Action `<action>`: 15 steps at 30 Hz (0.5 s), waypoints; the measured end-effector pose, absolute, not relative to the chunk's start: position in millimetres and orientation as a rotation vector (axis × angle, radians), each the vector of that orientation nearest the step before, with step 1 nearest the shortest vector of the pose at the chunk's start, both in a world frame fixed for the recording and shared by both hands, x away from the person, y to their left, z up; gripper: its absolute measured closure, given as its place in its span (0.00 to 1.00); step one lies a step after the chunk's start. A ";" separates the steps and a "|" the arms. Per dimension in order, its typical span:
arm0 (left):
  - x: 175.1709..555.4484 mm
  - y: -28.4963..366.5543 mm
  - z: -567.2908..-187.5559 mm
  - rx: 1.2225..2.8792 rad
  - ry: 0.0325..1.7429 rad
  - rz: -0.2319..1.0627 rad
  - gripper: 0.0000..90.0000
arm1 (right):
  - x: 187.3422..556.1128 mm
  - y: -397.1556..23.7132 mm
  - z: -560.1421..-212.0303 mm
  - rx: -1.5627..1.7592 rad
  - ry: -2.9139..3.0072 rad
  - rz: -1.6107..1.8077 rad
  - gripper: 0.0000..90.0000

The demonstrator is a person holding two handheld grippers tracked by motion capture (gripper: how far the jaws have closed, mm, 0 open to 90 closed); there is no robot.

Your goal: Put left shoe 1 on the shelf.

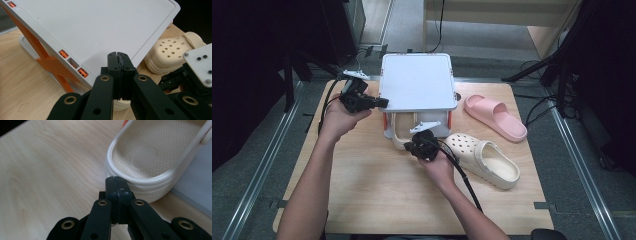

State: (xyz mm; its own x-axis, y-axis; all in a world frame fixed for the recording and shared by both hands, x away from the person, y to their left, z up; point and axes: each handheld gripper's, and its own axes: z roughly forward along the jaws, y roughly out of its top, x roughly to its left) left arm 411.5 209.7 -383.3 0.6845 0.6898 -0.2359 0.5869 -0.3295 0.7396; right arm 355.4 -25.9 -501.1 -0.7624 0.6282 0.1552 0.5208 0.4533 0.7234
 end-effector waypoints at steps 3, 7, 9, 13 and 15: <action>411.6 210.1 -383.3 2.032 0.980 0.149 0.99 | 360.5 -21.8 -500.9 1.024 2.561 1.203 1.00; 411.7 210.3 -383.4 2.032 0.979 0.147 0.99 | 367.0 -15.2 -501.0 1.032 2.543 1.202 1.00; 411.7 210.3 -383.5 2.031 0.979 0.148 0.99 | 369.6 -12.0 -501.2 1.032 2.539 1.200 1.00; 411.6 210.2 -383.5 2.031 0.979 0.148 0.99 | 375.8 -6.6 -502.6 1.031 2.522 1.200 1.00; 411.6 210.4 -383.6 2.029 0.981 0.149 0.99 | 379.1 -4.8 -503.4 1.034 2.515 1.200 1.00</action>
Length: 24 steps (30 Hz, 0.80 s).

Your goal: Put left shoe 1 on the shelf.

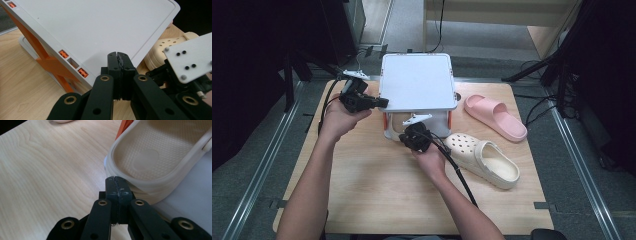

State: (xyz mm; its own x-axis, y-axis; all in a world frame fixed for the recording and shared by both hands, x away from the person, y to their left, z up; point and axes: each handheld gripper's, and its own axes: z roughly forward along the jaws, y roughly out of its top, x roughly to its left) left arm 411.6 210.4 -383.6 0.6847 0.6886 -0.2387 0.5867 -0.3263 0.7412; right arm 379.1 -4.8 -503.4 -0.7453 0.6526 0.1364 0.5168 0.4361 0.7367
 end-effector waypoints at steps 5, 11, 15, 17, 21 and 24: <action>411.7 210.3 -383.7 2.027 0.981 0.147 0.99 | 387.7 -3.0 -506.3 1.036 2.508 1.201 1.00; 412.5 211.5 -383.8 2.021 0.987 0.128 0.99 | 386.5 -2.3 -505.4 1.037 2.520 1.207 0.99; 412.6 211.6 -382.2 2.014 1.007 0.098 0.93 | 380.8 -9.3 -500.4 1.032 2.531 1.244 0.96; 411.8 210.7 -381.0 2.017 1.009 0.091 0.88 | 377.1 -13.7 -496.9 1.027 2.540 1.253 0.94; 409.1 209.1 -376.4 2.010 1.027 0.072 0.72 | 363.2 -25.1 -486.8 0.974 2.537 1.283 0.88; 402.2 206.6 -369.5 1.997 1.006 0.082 0.64 | 354.6 -34.4 -480.6 0.956 2.560 1.304 0.83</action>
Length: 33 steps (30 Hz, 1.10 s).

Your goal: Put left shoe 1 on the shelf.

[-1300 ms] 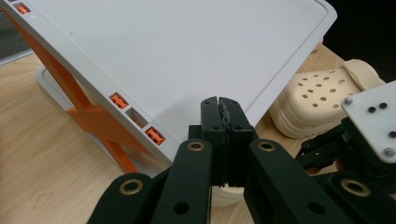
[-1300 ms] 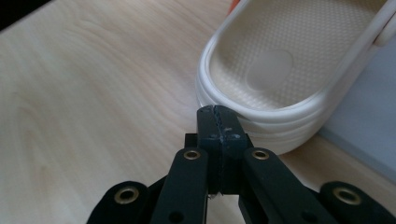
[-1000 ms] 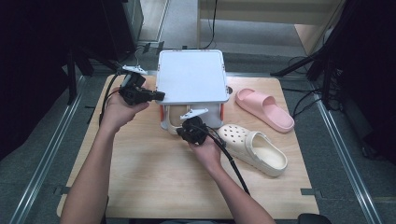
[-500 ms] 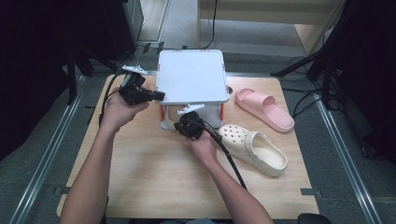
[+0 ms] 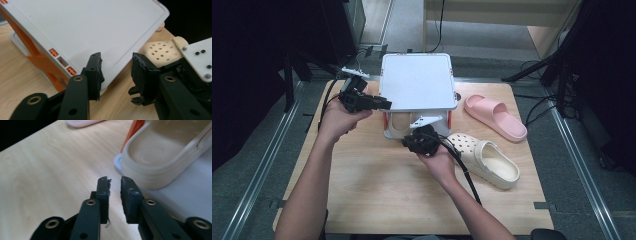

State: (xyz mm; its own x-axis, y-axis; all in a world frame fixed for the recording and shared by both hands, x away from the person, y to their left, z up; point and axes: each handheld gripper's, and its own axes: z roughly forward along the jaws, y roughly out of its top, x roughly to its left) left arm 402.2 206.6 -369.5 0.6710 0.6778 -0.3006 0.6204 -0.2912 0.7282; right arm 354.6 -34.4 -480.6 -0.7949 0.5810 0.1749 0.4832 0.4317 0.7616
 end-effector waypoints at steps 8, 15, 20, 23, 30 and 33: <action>380.9 197.4 -354.8 2.010 0.939 0.066 0.55 | 328.4 -75.0 -463.5 0.919 2.578 1.377 0.72; 367.8 187.5 -353.0 2.038 0.890 0.077 0.51 | 314.3 -108.0 -458.0 0.937 2.570 1.435 0.71; 363.9 183.5 -359.6 2.040 0.903 0.083 0.51 | 307.3 -124.9 -454.5 0.895 2.566 1.430 0.70; 361.7 182.1 -365.4 2.036 0.908 0.093 0.51 | 302.3 -142.8 -452.3 0.902 2.549 1.419 0.69; 354.5 175.9 -380.7 2.038 0.924 0.105 0.51 | 293.6 -191.7 -453.5 0.948 2.476 1.394 0.69; 350.9 172.0 -387.6 2.050 0.923 0.108 0.51 | 291.4 -205.8 -453.9 0.965 2.458 1.386 0.68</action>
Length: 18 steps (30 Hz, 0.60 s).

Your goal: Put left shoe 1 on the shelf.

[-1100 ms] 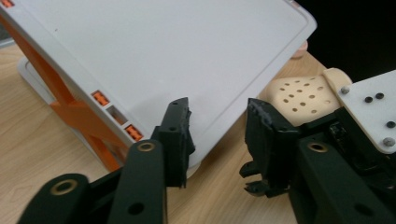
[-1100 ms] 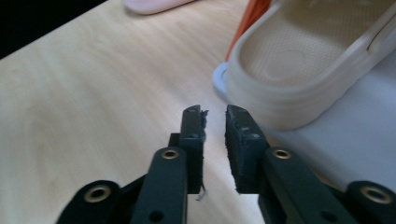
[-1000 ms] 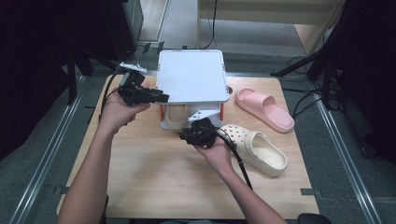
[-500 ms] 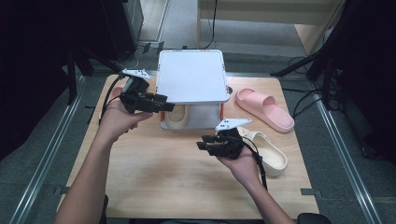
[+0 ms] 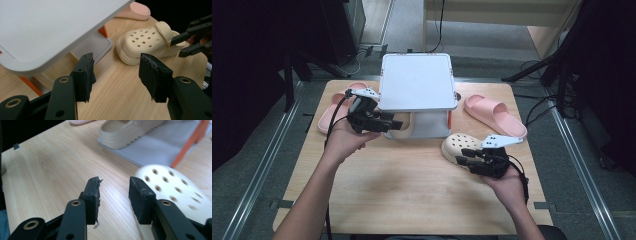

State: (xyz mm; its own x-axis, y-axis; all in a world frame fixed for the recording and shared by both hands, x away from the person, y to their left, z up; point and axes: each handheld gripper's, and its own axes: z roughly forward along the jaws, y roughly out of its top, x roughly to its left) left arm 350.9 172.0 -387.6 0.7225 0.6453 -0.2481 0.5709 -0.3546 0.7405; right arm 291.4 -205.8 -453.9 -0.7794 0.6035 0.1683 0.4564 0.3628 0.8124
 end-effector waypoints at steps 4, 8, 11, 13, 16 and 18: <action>347.1 168.3 -399.1 2.059 0.934 0.116 0.51 | 288.3 -220.8 -453.4 0.992 2.442 1.381 0.68; 345.8 165.9 -413.1 2.064 0.956 0.116 0.51 | 285.7 -234.3 -453.1 1.032 2.420 1.365 0.66; 344.9 164.6 -420.9 2.067 0.963 0.114 0.51 | 284.6 -245.6 -452.7 1.061 2.401 1.357 0.65; 344.0 164.0 -424.8 2.063 0.962 0.121 0.51 | 284.6 -252.8 -452.8 1.073 2.384 1.356 0.62; 342.8 163.7 -429.2 2.065 0.964 0.121 0.51 | 286.6 -261.8 -456.2 1.126 2.377 1.327 0.60; 341.9 164.1 -431.2 2.060 0.968 0.126 0.51 | 288.1 -264.0 -460.0 1.153 2.378 1.321 0.59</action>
